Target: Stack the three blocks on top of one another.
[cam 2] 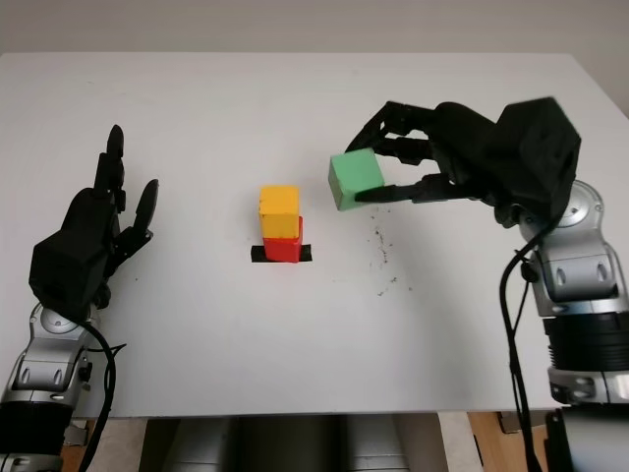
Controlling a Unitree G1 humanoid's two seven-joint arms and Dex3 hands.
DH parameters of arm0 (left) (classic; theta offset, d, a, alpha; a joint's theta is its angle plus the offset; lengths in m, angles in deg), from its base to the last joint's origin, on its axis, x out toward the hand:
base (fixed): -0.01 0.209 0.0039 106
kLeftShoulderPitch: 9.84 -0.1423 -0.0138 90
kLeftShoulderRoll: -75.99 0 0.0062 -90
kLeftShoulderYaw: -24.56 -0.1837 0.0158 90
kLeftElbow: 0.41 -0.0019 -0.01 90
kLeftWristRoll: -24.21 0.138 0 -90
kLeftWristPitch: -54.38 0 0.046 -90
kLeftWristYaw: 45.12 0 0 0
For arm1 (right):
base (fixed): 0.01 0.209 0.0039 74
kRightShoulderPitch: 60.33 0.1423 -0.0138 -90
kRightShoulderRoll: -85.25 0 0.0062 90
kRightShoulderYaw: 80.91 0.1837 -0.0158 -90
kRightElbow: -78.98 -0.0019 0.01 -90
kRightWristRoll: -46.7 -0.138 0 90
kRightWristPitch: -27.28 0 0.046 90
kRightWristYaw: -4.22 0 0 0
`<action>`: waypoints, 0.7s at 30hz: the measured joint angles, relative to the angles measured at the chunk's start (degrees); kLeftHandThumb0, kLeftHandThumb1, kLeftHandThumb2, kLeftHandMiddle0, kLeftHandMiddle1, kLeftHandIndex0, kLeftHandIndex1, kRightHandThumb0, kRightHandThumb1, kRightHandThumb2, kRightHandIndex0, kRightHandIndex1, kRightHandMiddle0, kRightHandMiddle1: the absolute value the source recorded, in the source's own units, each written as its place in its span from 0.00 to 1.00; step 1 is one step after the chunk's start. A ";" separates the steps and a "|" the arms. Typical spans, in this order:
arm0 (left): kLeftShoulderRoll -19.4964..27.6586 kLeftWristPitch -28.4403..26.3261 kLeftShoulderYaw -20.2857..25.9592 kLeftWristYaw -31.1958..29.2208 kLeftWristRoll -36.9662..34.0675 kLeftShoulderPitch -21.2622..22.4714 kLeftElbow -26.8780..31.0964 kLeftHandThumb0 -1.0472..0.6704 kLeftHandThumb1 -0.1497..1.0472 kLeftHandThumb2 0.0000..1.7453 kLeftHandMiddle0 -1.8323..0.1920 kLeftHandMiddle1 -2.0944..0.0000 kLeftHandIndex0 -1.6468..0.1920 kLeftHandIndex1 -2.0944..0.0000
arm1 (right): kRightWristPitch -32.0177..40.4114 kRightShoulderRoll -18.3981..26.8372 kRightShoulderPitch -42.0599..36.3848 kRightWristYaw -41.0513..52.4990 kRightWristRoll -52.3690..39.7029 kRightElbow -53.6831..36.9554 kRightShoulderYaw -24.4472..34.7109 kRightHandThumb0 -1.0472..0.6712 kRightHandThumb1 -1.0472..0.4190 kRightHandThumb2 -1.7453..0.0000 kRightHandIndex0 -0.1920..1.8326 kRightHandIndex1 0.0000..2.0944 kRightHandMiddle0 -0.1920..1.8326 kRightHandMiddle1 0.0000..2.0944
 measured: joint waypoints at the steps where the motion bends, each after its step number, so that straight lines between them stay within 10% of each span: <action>1: 0.00 0.00 0.00 0.00 -0.03 -0.01 0.07 0.18 1.00 0.34 1.00 1.00 0.99 0.98 | 2.84 -0.54 0.46 -0.40 -1.07 -0.75 0.29 0.40 0.02 0.96 0.21 0.00 0.14 0.88; 21: 0.01 -0.12 -0.01 0.48 0.94 -0.23 0.69 0.16 1.00 0.34 1.00 0.99 0.99 0.98 | 31.50 -13.58 6.60 -16.80 -6.37 -15.11 -0.21 0.37 0.00 0.92 0.18 0.01 0.09 0.95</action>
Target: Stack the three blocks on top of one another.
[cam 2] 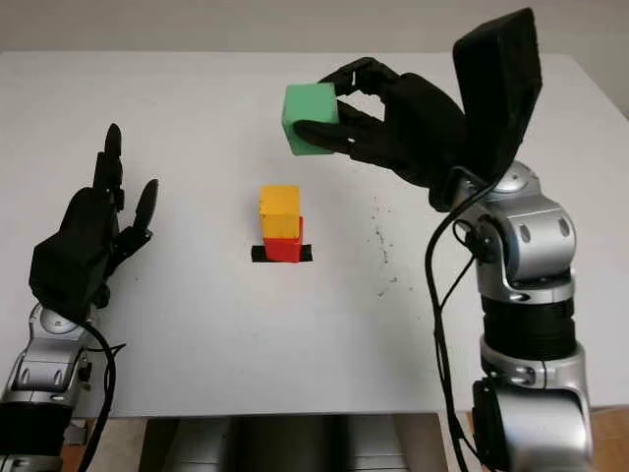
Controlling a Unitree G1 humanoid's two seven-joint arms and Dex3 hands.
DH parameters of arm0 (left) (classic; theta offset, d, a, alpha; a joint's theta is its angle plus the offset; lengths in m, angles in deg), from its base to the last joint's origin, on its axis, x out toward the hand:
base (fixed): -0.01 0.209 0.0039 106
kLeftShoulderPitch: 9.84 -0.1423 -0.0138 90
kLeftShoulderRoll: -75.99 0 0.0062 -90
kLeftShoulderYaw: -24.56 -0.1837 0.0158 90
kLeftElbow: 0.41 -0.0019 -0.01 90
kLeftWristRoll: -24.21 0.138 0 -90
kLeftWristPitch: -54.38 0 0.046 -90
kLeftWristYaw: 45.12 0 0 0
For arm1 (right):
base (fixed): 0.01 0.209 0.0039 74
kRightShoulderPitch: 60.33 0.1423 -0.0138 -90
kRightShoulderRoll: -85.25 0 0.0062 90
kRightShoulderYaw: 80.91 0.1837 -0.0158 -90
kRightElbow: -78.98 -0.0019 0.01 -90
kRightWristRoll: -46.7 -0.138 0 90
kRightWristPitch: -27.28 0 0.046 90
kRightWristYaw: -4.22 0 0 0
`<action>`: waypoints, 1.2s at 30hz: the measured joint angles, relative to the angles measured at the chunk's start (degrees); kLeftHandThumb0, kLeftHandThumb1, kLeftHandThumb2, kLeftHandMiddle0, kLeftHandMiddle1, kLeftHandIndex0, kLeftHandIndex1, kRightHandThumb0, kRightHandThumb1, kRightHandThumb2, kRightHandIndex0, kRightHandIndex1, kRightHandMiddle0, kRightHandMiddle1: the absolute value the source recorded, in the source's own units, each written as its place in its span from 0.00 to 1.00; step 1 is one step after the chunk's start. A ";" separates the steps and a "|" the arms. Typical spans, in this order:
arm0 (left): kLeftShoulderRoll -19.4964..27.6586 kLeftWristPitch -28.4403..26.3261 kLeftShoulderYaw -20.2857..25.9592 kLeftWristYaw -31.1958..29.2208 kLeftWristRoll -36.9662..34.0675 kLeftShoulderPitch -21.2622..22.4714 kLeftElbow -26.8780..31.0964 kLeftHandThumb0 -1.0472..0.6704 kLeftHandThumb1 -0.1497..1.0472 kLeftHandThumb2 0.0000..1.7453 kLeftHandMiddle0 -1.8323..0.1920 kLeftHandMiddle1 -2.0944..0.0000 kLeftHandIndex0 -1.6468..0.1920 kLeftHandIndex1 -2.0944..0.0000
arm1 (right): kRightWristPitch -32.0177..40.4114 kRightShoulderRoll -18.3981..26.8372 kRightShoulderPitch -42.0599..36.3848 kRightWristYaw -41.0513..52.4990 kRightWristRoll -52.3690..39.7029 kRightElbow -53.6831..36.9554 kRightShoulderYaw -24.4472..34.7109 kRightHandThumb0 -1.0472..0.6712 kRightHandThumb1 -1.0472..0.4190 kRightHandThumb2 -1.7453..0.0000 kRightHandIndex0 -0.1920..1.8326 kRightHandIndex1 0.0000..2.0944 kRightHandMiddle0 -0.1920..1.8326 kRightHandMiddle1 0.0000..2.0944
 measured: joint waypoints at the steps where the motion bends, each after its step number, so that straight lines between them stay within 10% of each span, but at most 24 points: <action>1: 0.00 0.00 0.00 0.01 0.02 0.00 0.00 0.16 1.00 0.34 1.00 0.99 0.99 0.98 | 0.40 -0.59 0.00 -0.42 -0.01 -0.40 -0.15 0.38 0.00 0.92 0.18 0.01 0.08 0.95; 36: 0.01 0.99 0.01 0.22 0.13 -0.02 -0.13 0.16 1.00 0.34 1.00 0.99 0.99 0.98 | -15.55 -7.22 -7.81 4.53 2.64 12.54 -3.76 0.33 0.02 0.97 0.21 0.03 0.18 0.95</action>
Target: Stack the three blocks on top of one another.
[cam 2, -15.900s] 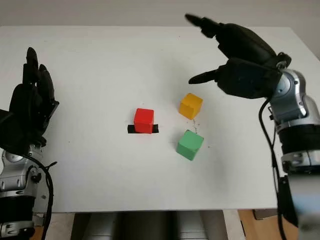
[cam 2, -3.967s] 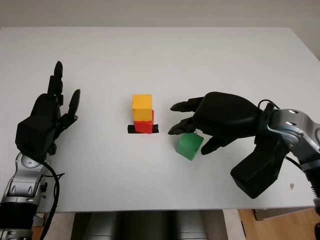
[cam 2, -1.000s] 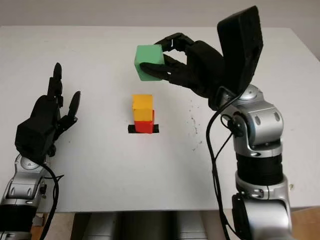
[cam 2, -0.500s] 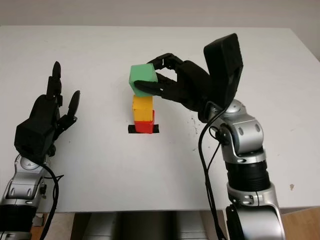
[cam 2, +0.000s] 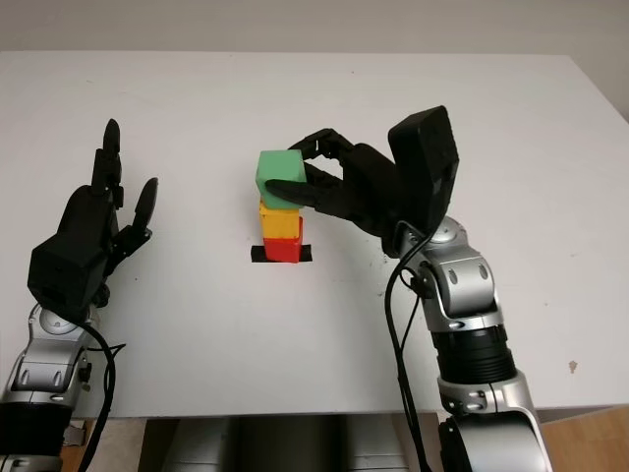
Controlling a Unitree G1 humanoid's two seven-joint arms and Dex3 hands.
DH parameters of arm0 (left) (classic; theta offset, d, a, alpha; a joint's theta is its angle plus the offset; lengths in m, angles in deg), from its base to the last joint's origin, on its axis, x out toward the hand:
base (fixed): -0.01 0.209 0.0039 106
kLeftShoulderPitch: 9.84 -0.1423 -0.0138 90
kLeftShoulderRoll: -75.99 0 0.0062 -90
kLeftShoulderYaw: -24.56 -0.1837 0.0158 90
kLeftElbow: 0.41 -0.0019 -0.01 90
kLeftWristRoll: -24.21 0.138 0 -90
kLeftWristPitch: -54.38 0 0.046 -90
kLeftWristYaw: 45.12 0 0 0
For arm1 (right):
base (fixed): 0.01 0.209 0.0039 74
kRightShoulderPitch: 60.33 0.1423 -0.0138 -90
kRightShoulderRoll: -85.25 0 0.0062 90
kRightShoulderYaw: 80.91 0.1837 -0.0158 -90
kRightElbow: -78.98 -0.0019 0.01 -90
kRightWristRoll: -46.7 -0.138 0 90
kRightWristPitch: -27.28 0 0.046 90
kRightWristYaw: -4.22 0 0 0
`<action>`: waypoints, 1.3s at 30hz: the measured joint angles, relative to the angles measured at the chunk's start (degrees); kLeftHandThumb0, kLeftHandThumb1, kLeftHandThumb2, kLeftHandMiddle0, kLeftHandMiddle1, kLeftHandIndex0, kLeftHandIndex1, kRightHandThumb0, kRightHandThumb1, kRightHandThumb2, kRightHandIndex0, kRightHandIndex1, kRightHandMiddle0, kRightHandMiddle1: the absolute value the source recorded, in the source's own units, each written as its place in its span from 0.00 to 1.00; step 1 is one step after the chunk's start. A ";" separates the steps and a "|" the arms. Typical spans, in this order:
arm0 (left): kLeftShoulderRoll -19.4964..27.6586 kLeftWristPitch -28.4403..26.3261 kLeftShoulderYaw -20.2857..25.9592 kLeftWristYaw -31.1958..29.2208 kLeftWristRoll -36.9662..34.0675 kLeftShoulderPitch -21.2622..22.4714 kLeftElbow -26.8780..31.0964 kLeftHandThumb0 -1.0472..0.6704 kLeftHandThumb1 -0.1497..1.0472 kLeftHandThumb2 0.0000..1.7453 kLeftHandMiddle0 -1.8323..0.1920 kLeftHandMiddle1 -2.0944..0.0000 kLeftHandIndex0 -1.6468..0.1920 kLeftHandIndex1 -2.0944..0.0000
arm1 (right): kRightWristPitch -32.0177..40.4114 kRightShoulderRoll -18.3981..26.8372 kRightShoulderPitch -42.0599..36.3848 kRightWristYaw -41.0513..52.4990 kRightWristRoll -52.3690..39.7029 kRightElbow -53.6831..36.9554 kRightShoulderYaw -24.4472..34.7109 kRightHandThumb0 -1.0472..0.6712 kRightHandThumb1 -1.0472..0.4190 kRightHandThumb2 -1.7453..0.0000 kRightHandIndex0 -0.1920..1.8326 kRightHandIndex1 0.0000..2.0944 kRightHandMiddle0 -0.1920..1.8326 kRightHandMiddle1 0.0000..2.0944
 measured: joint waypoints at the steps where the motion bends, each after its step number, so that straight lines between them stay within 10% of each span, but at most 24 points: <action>1: 0.00 -0.01 0.00 -0.01 -0.02 -0.01 0.00 0.16 1.00 0.34 1.00 0.99 1.00 0.98 | 0.00 -0.31 0.00 0.00 -0.31 0.23 0.33 0.33 0.02 0.97 0.22 0.03 0.18 0.95; 39: -0.02 -1.21 -0.01 0.24 0.08 -0.97 0.92 0.18 1.00 0.35 1.00 1.00 1.00 0.98 | -1.04 -0.61 -1.23 1.06 -0.89 0.31 1.11 0.34 0.02 0.97 0.20 0.02 0.17 0.94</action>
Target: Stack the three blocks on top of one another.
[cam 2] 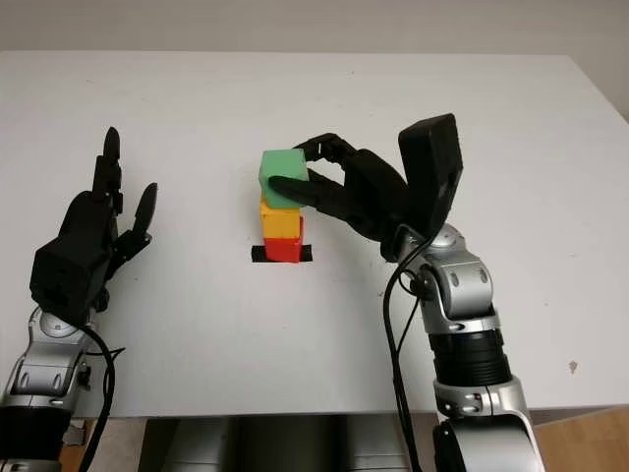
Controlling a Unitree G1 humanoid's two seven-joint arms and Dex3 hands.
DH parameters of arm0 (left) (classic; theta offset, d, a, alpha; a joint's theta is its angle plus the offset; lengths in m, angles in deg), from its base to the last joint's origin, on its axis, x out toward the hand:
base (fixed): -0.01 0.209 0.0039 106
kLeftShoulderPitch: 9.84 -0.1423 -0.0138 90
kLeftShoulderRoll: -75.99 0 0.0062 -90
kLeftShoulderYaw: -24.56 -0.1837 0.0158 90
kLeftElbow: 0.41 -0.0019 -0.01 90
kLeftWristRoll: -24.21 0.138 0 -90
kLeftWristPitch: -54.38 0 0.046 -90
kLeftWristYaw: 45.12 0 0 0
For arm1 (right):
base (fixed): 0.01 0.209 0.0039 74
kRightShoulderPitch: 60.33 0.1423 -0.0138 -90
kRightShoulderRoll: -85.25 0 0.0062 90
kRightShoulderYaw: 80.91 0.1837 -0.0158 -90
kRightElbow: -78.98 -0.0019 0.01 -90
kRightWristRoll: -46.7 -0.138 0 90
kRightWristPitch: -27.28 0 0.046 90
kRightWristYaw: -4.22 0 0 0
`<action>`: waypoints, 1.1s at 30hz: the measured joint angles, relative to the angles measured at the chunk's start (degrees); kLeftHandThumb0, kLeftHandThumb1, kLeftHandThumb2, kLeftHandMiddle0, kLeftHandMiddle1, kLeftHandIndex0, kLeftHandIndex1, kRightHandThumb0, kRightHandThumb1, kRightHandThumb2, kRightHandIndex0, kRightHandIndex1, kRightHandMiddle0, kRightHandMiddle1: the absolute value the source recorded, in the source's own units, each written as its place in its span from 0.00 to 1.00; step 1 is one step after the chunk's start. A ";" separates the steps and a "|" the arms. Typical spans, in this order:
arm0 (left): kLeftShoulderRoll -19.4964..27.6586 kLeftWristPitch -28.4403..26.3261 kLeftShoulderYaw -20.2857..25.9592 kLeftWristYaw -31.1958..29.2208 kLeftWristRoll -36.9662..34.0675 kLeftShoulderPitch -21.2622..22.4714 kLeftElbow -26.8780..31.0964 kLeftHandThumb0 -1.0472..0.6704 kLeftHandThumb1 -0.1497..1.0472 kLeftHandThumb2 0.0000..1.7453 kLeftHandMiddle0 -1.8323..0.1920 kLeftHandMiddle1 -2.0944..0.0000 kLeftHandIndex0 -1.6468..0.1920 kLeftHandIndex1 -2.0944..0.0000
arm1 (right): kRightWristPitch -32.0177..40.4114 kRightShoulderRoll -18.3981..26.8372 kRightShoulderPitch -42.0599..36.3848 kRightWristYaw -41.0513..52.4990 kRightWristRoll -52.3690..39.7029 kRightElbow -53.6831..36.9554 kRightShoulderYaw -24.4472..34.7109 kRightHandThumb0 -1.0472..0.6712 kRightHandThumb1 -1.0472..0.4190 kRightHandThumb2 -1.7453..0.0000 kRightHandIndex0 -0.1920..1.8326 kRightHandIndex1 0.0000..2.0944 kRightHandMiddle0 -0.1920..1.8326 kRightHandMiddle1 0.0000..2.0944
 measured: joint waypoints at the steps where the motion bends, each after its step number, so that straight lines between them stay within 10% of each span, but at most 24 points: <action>1: 0.00 -0.01 0.00 -0.10 -0.23 -0.02 0.08 0.18 1.00 0.35 1.00 1.00 1.00 0.98 | -0.34 0.08 -0.05 0.28 0.26 0.00 -0.12 0.34 0.03 0.97 0.20 0.03 0.17 0.93; 26: 0.00 0.02 0.00 -0.34 -0.17 -0.17 0.24 0.18 1.00 0.35 1.00 0.99 1.00 0.98 | -3.93 1.28 -0.77 2.53 2.87 0.12 -1.47 0.33 0.06 0.97 0.21 0.03 0.22 0.77; 33: 0.00 0.02 0.01 -0.50 -0.45 -0.17 0.24 0.17 1.00 0.35 1.00 1.00 1.00 0.99 | -3.87 2.48 -0.77 3.93 3.10 0.12 -1.93 0.25 0.08 0.97 0.10 0.01 0.07 0.45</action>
